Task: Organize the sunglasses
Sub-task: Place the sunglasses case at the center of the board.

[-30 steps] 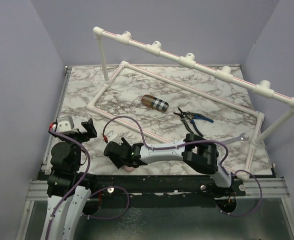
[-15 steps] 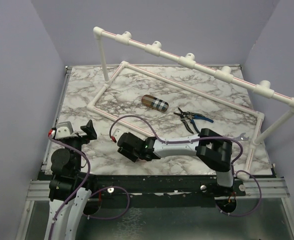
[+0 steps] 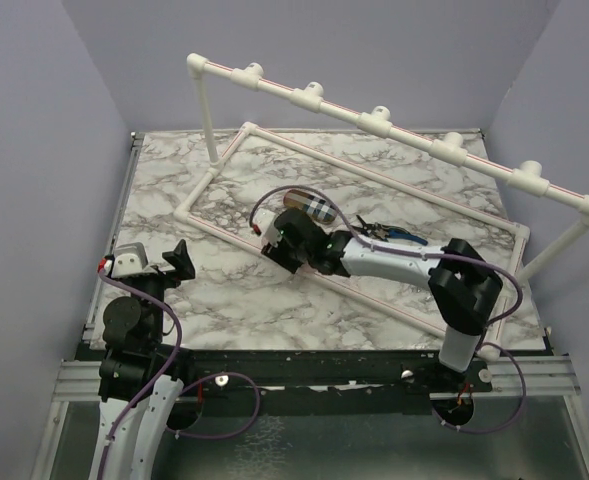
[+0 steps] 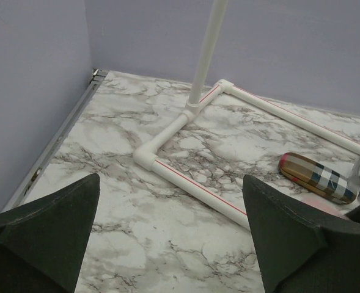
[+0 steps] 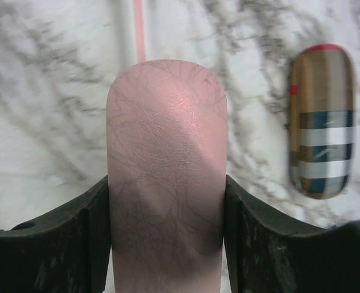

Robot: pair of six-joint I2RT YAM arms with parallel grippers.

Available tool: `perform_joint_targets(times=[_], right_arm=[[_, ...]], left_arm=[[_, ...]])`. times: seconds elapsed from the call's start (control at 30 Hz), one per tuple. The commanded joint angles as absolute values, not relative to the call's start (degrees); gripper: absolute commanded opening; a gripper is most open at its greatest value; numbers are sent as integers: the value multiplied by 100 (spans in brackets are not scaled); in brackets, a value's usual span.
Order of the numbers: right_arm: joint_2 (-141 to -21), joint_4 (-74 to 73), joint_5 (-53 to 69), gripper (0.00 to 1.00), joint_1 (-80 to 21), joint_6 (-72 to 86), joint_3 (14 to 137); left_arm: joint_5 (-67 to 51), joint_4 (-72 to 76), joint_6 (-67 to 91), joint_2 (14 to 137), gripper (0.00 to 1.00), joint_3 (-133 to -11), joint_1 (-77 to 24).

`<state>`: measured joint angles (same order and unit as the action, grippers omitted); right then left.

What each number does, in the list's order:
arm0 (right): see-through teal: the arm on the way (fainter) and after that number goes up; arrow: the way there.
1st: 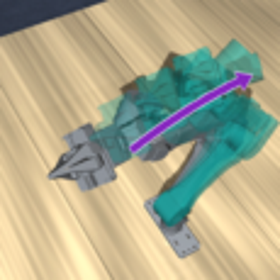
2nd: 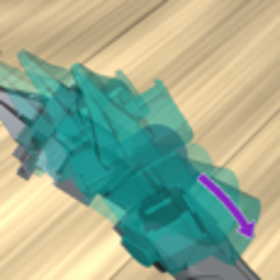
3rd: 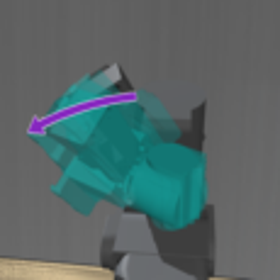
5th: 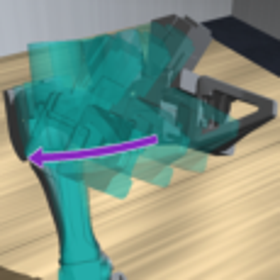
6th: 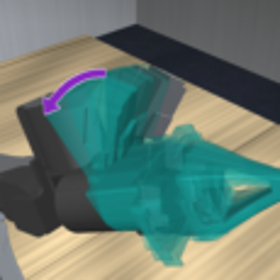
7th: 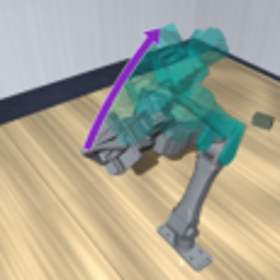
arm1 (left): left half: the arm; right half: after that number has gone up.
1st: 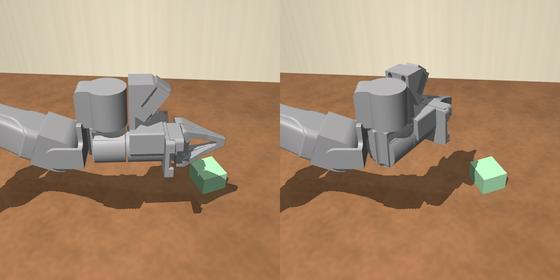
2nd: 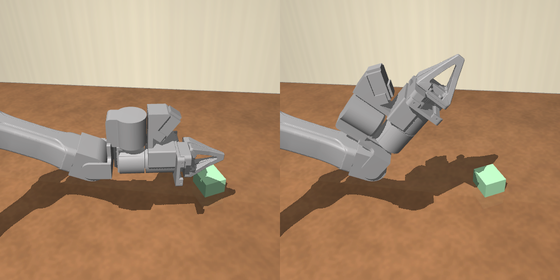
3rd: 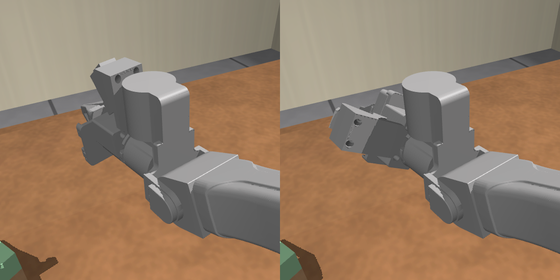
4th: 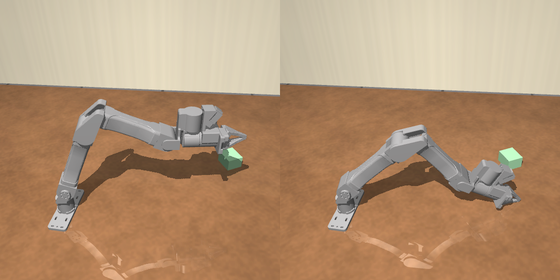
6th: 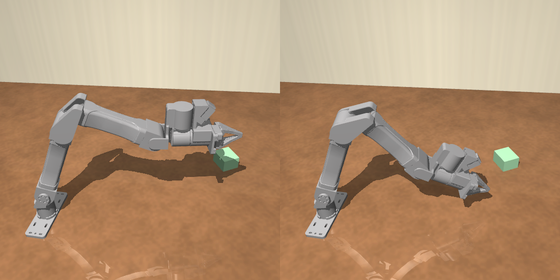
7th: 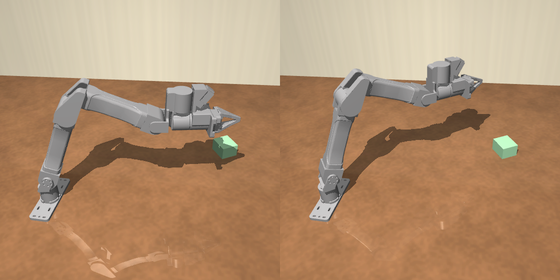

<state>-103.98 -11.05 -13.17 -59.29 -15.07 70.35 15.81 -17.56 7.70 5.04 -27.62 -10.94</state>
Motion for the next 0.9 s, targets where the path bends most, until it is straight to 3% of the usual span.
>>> perform_joint_targets(times=[0.0,0.27,0.37,0.43,0.47,0.5,0.67,0.87], right_arm=[[-10576,-607,-816,28,-5220,-2449,7299],[-11754,-491,-235,39,-4603,-2420,8041],[-11936,-505,-243,59,-4546,-2401,8114],[-11963,-626,-228,79,-4547,-2393,8180],[-11916,-685,-191,96,-4550,-2388,8204],[-11856,-721,-182,99,-4548,-2383,8208],[-11284,-682,-428,100,-4553,-2292,8146],[-9728,-240,-743,100,-4552,-1794,7439]], left_arm=[[1353,-1630,783,424,99,-2690,-1056],[1217,-1595,768,405,99,-2654,-1037],[1165,-1582,757,427,99,-2640,-1037],[1152,-1566,758,436,99,-2637,-1037],[1137,-1565,761,439,99,-2637,-1029],[1128,-1564,758,447,99,-2630,-1028],[1091,-1556,748,463,99,-2622,-1004],[1048,-1542,749,485,99,-2619,-982]])
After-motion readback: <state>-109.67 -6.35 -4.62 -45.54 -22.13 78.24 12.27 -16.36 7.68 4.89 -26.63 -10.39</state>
